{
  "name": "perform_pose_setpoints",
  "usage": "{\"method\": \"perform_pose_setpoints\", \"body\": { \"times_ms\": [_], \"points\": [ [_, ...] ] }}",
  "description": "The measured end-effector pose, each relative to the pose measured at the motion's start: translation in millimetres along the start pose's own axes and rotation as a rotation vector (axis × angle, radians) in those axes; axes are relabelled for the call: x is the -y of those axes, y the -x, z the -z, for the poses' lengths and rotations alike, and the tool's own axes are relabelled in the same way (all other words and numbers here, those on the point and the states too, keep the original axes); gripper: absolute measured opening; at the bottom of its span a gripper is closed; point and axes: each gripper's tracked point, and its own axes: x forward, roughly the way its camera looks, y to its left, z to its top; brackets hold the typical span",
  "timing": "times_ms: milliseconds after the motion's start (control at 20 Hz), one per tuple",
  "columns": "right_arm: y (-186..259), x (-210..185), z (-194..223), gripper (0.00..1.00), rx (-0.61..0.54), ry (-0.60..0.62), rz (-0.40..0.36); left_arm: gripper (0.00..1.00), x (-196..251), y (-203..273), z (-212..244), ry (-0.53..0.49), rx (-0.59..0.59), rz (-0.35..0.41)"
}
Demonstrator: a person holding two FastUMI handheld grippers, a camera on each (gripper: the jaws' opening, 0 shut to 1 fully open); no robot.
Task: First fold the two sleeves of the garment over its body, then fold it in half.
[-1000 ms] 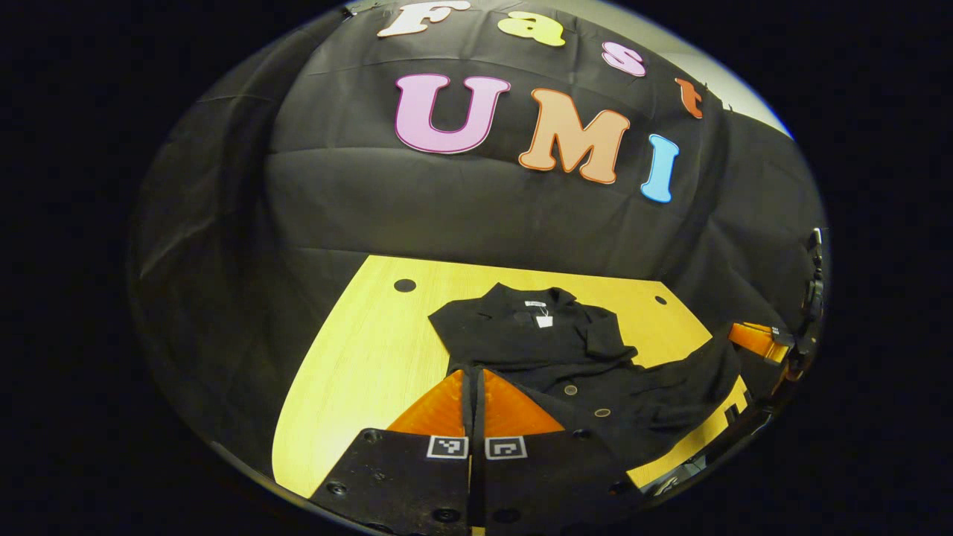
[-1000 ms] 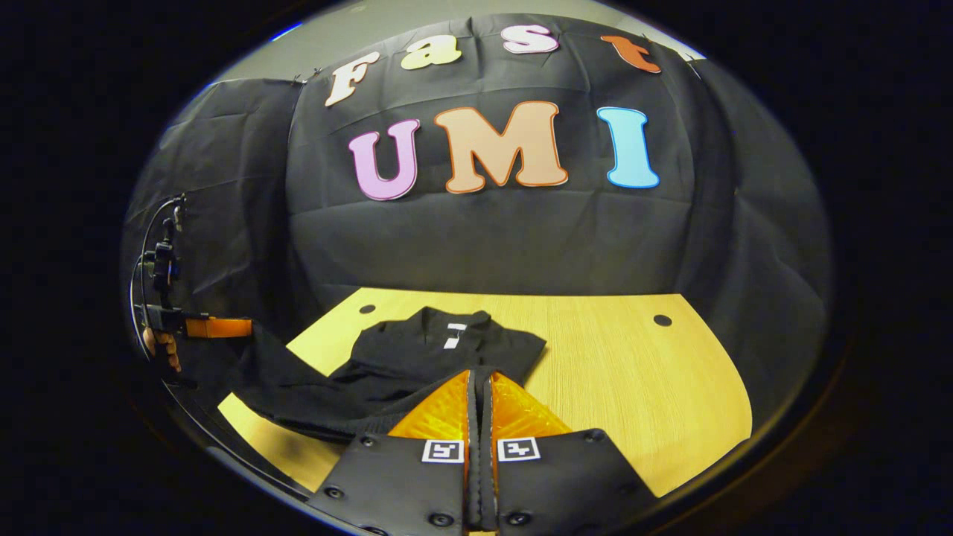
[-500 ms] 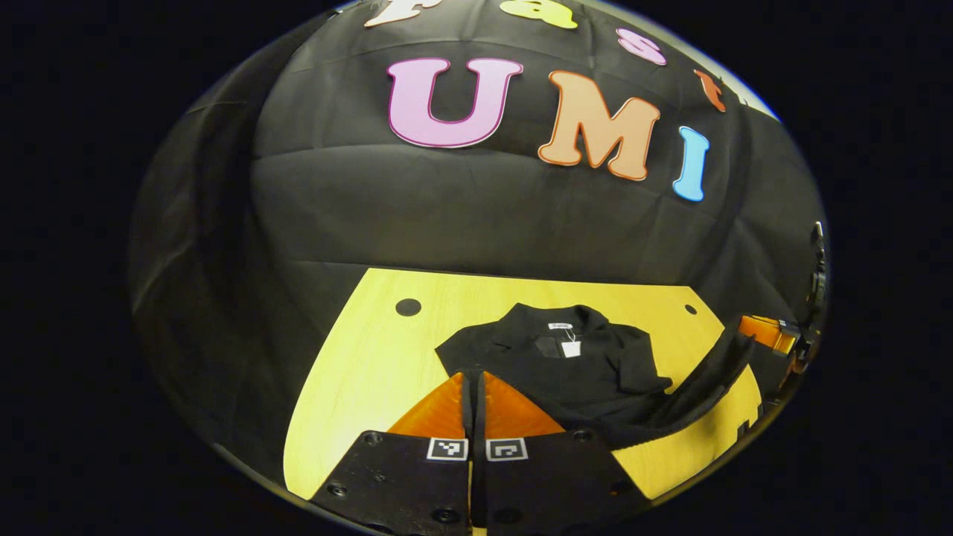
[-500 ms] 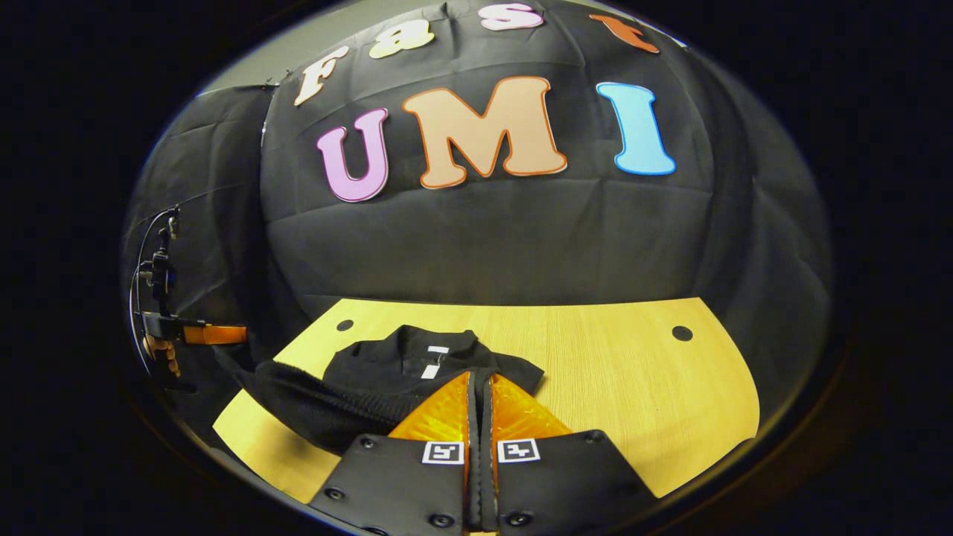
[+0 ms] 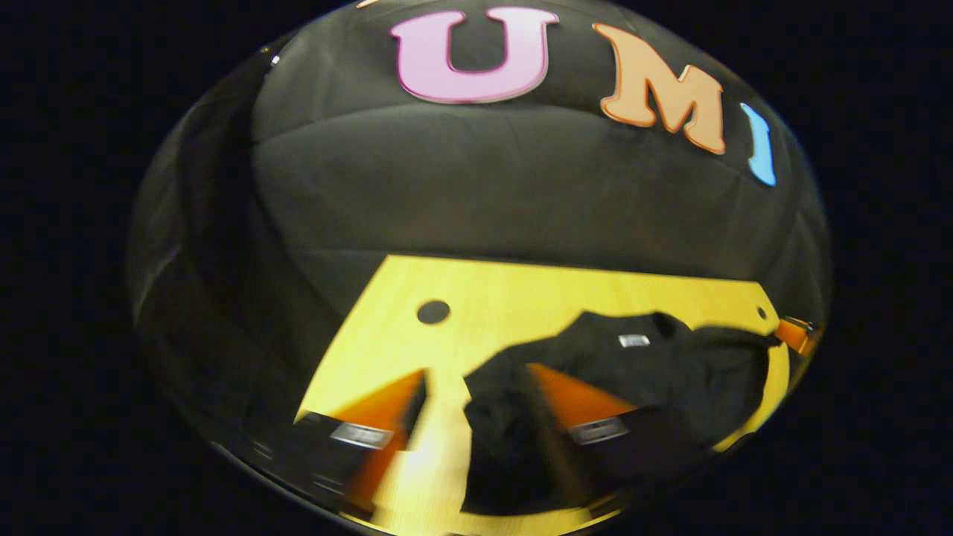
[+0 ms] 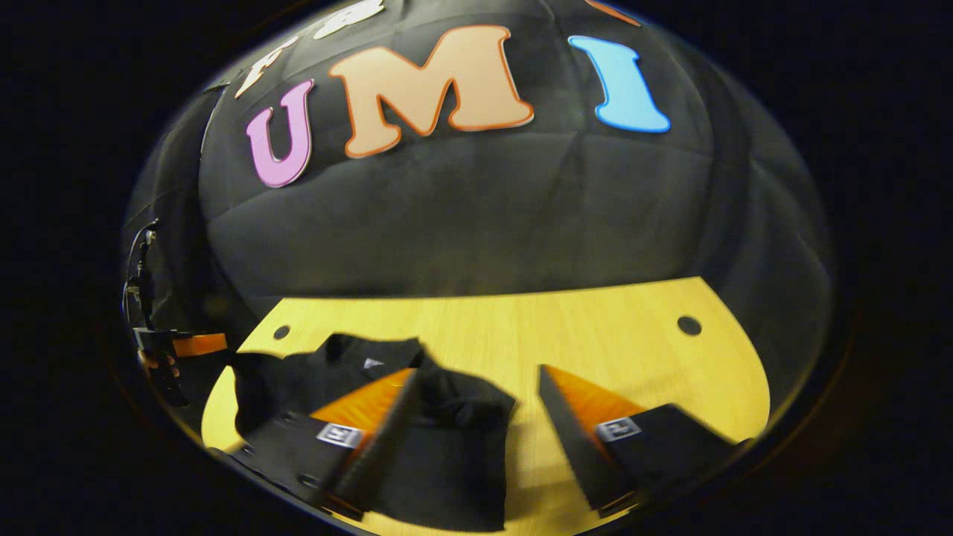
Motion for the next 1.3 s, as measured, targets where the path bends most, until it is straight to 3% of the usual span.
{"method": "perform_pose_setpoints", "body": {
  "times_ms": [50, 100, 250, 350, 550, 600, 700, 750, 950, 1000, 1100, 1300],
  "points": [
    [0, -2, -12, 0.93, 0.056, 0.001, 0.008, 0.89, 3, 7, -16, 0.014, 0.062, 0.003],
    [3, 2, -20, 0.99, 0.092, 0.014, 0.025, 0.96, 7, 12, -26, 0.022, 0.106, 0.005],
    [14, 5, -23, 0.94, 0.117, 0.037, 0.035, 0.95, -2, 34, -52, 0.006, 0.191, -0.032],
    [30, 3, -26, 0.98, 0.135, 0.044, 0.028, 0.95, -6, 58, -64, -0.001, 0.239, -0.038],
    [110, -12, -35, 0.98, 0.262, 0.043, 0.032, 0.98, -4, 143, -112, 0.005, 0.472, -0.008],
    [138, -15, -39, 0.94, 0.304, 0.044, 0.041, 0.95, -2, 167, -120, -0.003, 0.530, 0.013],
    [192, -21, -46, 1.00, 0.405, 0.051, 0.056, 0.96, -2, 208, -117, -0.033, 0.587, 0.034],
    [215, -25, -47, 0.94, 0.450, 0.059, 0.059, 0.96, -3, 227, -114, -0.040, 0.605, 0.044],
    [302, -44, -19, 0.94, 0.497, 0.066, 0.048, 0.96, 2, 304, -104, -0.051, 0.690, 0.106],
    [320, -46, -15, 0.97, 0.520, 0.067, 0.050, 0.93, 2, 320, -100, -0.058, 0.712, 0.112],
    [353, -48, -4, 0.93, 0.562, 0.064, 0.064, 0.96, 4, 349, -92, -0.074, 0.749, 0.126],
    [395, -63, 33, 0.97, 0.575, 0.062, 0.055, 0.96, 12, 391, -71, -0.065, 0.786, 0.172]
  ]
}}
